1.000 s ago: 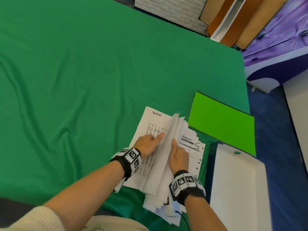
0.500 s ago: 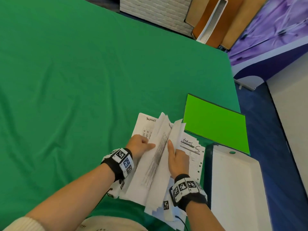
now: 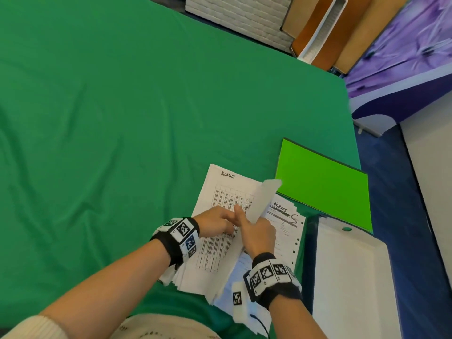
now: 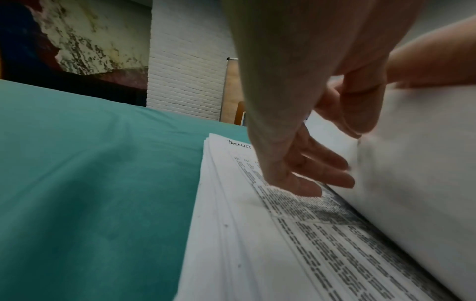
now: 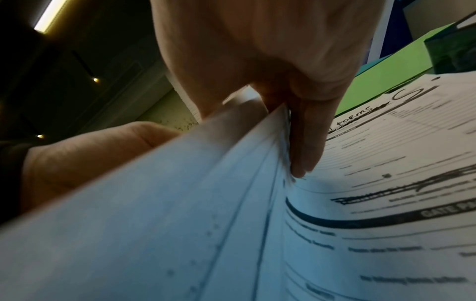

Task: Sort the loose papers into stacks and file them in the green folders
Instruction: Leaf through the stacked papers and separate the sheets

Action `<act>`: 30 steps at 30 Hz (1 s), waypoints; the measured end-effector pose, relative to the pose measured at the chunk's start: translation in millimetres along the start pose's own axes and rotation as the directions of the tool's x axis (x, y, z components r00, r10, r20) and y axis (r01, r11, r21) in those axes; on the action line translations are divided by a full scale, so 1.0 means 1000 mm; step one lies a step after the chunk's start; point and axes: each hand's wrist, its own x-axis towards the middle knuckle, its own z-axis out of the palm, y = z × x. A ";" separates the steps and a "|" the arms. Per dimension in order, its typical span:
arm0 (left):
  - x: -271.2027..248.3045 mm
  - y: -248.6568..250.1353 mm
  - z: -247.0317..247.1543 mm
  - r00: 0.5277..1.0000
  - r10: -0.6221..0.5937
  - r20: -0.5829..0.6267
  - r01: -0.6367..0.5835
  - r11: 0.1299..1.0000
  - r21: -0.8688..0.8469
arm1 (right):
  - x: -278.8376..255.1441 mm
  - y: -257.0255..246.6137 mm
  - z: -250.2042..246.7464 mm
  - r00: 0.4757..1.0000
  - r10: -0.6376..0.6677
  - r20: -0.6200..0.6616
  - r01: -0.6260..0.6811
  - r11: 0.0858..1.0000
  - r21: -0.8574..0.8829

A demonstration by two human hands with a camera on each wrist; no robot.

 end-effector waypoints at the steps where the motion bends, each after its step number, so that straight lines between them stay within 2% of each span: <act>1: 0.002 -0.001 0.001 1.000 -0.008 -0.004 0.008 1.000 0.010 | 0.003 0.001 0.001 1.000 0.005 -0.008 -0.006 1.000 -0.025; 2: 0.004 -0.003 0.002 0.999 -0.017 -0.051 0.019 0.999 0.034 | 0.005 0.002 0.001 1.000 0.000 -0.021 -0.001 0.998 -0.063; 3: 0.006 -0.006 0.001 0.986 -0.036 -0.164 0.052 0.994 0.097 | 0.008 0.005 0.001 0.999 -0.010 -0.032 0.007 0.995 -0.095; 4: 0.006 -0.008 -0.001 0.940 -0.056 -0.337 0.130 0.971 0.199 | 0.010 0.008 0.000 0.999 -0.025 -0.034 0.021 0.994 -0.111; 5: 0.006 -0.010 -0.004 0.861 -0.077 -0.502 0.250 0.924 0.289 | 0.011 0.011 0.000 0.999 -0.039 -0.030 0.035 0.992 -0.119; 6: 0.005 -0.012 -0.007 0.785 -0.101 -0.611 0.377 0.860 0.343 | 0.011 0.013 -0.001 0.998 -0.052 -0.026 0.048 0.991 -0.122; 7: 0.005 -0.014 -0.009 0.743 -0.136 -0.655 0.475 0.797 0.373 | 0.011 0.014 0.000 0.998 -0.066 -0.024 0.062 0.991 -0.122; 8: 0.006 -0.017 -0.009 0.729 -0.157 -0.667 0.524 0.755 0.395 | 0.010 0.015 0.000 0.996 -0.084 -0.024 0.081 0.989 -0.124; 11: 0.011 -0.026 -0.005 0.732 -0.103 -0.673 0.518 0.726 0.452 | 0.007 0.015 0.004 0.990 -0.144 -0.013 0.140 0.979 -0.150; 14: 0.012 -0.034 -0.005 0.732 -0.043 -0.680 0.472 0.752 0.460 | 0.004 0.014 0.006 0.985 -0.173 0.015 0.174 0.971 -0.164; 16: 0.012 -0.037 -0.010 0.758 -0.015 -0.652 0.424 0.770 0.476 | 0.003 0.014 0.005 0.984 -0.176 0.015 0.176 0.972 -0.156; 18: 0.010 -0.038 -0.015 0.778 0.029 -0.628 0.397 0.751 0.527 | 0.002 0.014 0.002 0.984 -0.178 0.011 0.177 0.975 -0.135; 20: 0.007 -0.035 -0.018 0.795 0.065 -0.603 0.394 0.700 0.595 | 0.001 0.013 0.000 0.983 -0.183 0.007 0.183 0.976 -0.116; 24: -0.003 -0.016 -0.020 0.817 0.143 -0.559 0.427 0.501 0.753 | -0.001 0.012 -0.002 0.985 -0.173 -0.007 0.171 0.979 -0.113; 25: -0.005 -0.011 -0.019 0.816 0.176 -0.551 0.411 0.496 0.765 | 0.000 0.012 -0.001 0.987 -0.162 -0.012 0.160 0.980 -0.121; 26: -0.006 -0.007 -0.018 0.807 0.216 -0.549 0.373 0.536 0.758 | 0.000 0.012 -0.001 0.988 -0.151 -0.020 0.147 0.981 -0.127; 28: -0.003 -0.004 -0.012 0.792 0.267 -0.548 0.208 0.726 0.655 | -0.002 0.012 0.000 0.987 -0.153 -0.041 0.147 0.981 -0.128; 30: 0.001 -0.001 -0.008 0.819 0.239 -0.522 0.027 0.893 0.450 | -0.006 0.010 0.001 0.983 -0.176 -0.056 0.169 0.979 -0.111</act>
